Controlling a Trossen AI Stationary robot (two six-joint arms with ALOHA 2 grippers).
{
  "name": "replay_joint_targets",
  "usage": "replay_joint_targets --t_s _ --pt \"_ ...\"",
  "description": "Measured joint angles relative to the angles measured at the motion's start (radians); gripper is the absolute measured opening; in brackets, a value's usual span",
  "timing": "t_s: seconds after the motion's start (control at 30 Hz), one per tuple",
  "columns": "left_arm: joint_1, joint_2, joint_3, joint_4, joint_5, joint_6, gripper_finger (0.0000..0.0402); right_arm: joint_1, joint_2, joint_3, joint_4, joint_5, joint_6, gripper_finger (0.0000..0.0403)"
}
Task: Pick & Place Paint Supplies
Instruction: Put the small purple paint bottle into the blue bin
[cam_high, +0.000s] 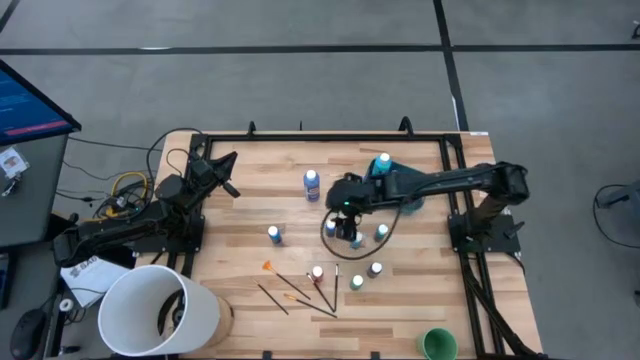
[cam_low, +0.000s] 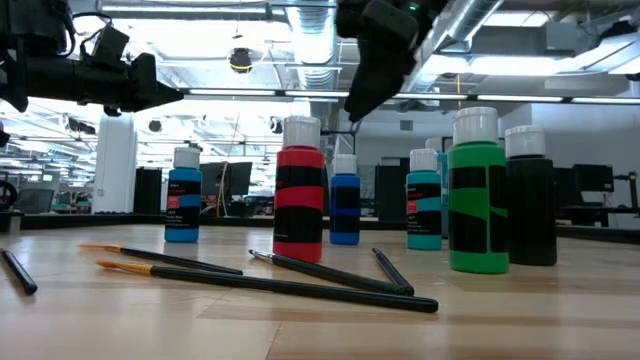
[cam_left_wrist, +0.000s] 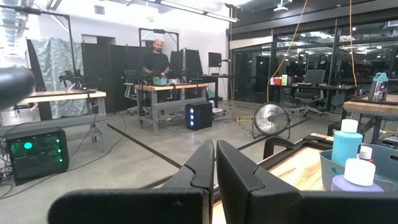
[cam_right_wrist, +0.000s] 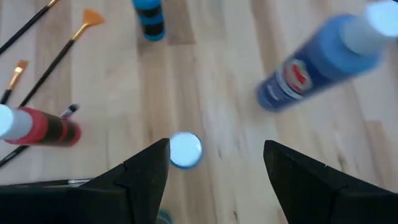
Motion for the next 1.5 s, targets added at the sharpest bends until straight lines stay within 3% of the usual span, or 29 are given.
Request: replay_joint_targets --t_s 0.17,0.43,1.5 --pt "0.0 0.0 0.0 0.0 0.0 0.0 0.0008 -0.002 0.083 0.074 -0.05 -0.05 -0.031 0.0255" --pt "0.0 0.0 0.0 0.001 0.0 0.0 0.0008 -0.002 0.154 0.085 -0.071 -0.117 -0.032 0.0255" --pt "0.0 0.0 0.0 0.002 0.0 0.0 0.0008 -0.023 0.156 0.042 0.012 -0.117 -0.067 0.0255"
